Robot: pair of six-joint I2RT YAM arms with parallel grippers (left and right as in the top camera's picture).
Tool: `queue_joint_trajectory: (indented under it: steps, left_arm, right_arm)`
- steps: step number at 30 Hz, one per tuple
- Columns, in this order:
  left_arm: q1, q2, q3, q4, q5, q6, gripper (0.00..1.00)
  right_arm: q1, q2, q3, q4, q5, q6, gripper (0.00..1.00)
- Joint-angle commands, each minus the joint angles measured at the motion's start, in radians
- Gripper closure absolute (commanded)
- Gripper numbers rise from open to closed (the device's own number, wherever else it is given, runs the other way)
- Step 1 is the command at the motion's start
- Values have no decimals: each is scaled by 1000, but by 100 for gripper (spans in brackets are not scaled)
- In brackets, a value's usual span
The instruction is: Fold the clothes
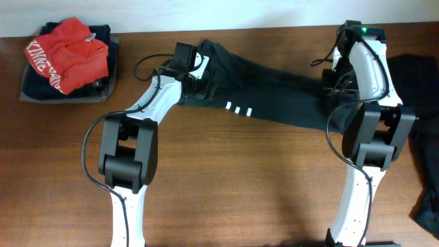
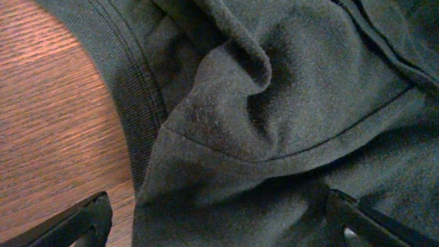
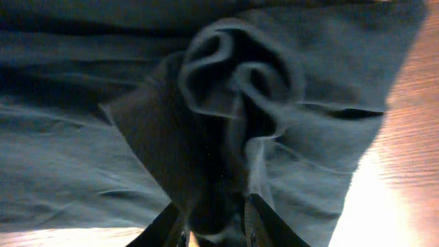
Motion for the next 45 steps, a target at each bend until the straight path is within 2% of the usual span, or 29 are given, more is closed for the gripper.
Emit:
queue_joint_trajectory:
  steps: [1, 7, 12, 16, 18, 20, 22, 27, 28, 32, 45]
  left_arm:
    - [4, -37, 6, -1, 11, -14, 1]
    - [4, -37, 6, -1, 11, -14, 1]
    - [4, -37, 6, -1, 11, -14, 1]
    - [4, -37, 6, -1, 11, -14, 1]
    - [4, -37, 6, -1, 11, -14, 1]
    - [4, -37, 6, -1, 11, -14, 1]
    - [4, -37, 6, -1, 11, -14, 1]
    - [4, -37, 6, 0, 11, -14, 1]
    - [5, -37, 6, 0, 11, -14, 1]
    - [4, -37, 6, -1, 11, -14, 1]
    - [5, -37, 6, 0, 11, -14, 1]
  right_arm:
    - [7, -47, 22, 0, -89, 9, 69]
    - [4, -48, 32, 14, -112, 10, 67]
    - [-18, -48, 134, -51, -112, 13, 66]
    - [-51, -48, 274, -140, -116, 13, 60]
    - [-69, -48, 321, -181, -151, 11, 48]
    - [-85, -48, 332, -216, -155, 1, 50]
    - [-99, -45, 321, -244, -156, -27, 60]
    - [-113, -42, 222, -240, -157, -29, 94]
    - [-113, -42, 201, -240, -161, -30, 96]
    - [-106, -42, 76, -217, -246, -79, 96]
    - [-28, -42, -288, 35, -412, -80, 96]
